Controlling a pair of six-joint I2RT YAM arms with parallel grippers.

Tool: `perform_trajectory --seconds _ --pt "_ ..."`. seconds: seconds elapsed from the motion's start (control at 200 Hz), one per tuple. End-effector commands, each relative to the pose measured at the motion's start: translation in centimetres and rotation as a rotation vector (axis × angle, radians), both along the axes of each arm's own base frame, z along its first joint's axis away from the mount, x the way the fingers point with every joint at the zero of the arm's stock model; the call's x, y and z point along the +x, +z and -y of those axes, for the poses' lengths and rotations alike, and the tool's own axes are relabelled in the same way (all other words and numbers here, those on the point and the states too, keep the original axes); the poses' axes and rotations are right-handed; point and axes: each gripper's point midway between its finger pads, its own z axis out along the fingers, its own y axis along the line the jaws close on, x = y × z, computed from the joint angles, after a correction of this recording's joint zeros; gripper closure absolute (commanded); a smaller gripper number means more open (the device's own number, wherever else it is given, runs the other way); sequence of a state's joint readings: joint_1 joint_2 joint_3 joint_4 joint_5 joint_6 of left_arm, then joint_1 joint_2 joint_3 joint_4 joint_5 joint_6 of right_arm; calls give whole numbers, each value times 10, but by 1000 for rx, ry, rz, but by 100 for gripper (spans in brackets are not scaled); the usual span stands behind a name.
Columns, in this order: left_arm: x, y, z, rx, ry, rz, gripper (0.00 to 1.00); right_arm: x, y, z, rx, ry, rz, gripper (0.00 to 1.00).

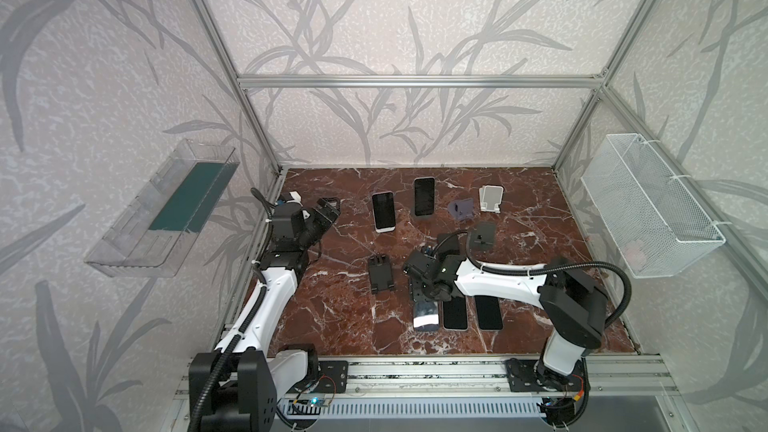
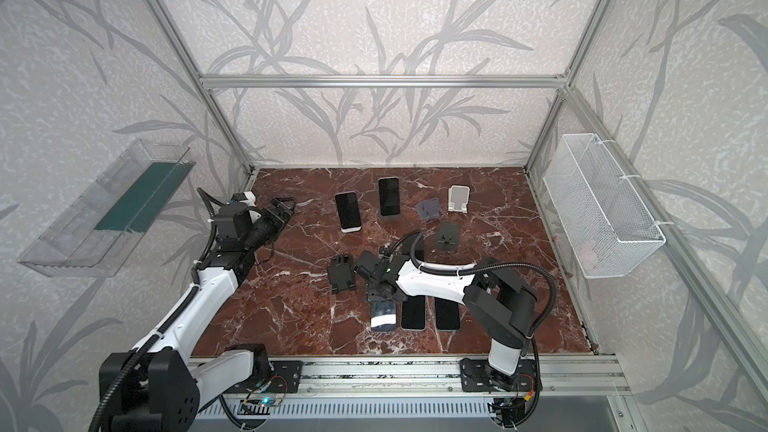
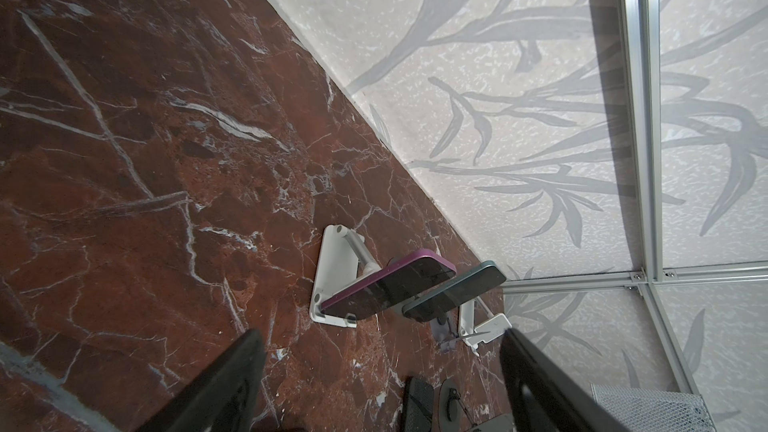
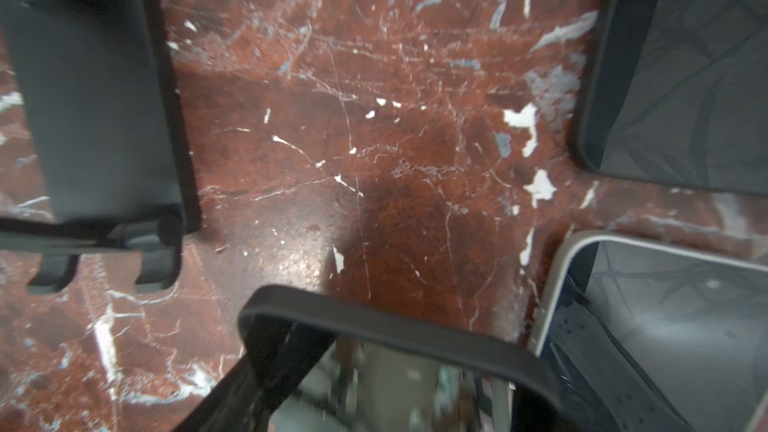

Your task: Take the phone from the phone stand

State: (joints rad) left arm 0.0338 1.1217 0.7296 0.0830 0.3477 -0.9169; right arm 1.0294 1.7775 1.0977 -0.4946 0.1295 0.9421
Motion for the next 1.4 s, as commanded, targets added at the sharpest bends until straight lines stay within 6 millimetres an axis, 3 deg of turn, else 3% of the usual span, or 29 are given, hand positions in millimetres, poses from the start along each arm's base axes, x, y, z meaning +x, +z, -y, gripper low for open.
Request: perform_trajectory --seconds 0.0,0.28,0.625,0.99,1.12,1.245,1.285,1.335,1.395 --pt "1 15 6 -17 -21 39 11 -3 -10 9 -39 -16 -1 33" --pt "3 14 8 -30 -30 34 11 -2 -28 11 -93 -1 -30 28" --pt "4 9 6 -22 -24 22 11 -6 -35 14 -79 -10 -35 21" --pt "3 13 4 1 -21 23 11 -5 -26 14 -111 13 -42 16" --pt "3 10 4 2 -20 15 11 -2 -8 15 -92 9 -9 16" --pt "5 14 0 25 -4 27 11 7 26 14 -72 36 62 16" --pt "6 22 -4 42 12 38 11 10 36 17 -91 50 92 16" --pt "7 37 -10 67 36 56 11 17 62 22 -90 60 161 16" --pt "9 65 -14 76 59 108 11 27 85 30 -112 63 246 14"
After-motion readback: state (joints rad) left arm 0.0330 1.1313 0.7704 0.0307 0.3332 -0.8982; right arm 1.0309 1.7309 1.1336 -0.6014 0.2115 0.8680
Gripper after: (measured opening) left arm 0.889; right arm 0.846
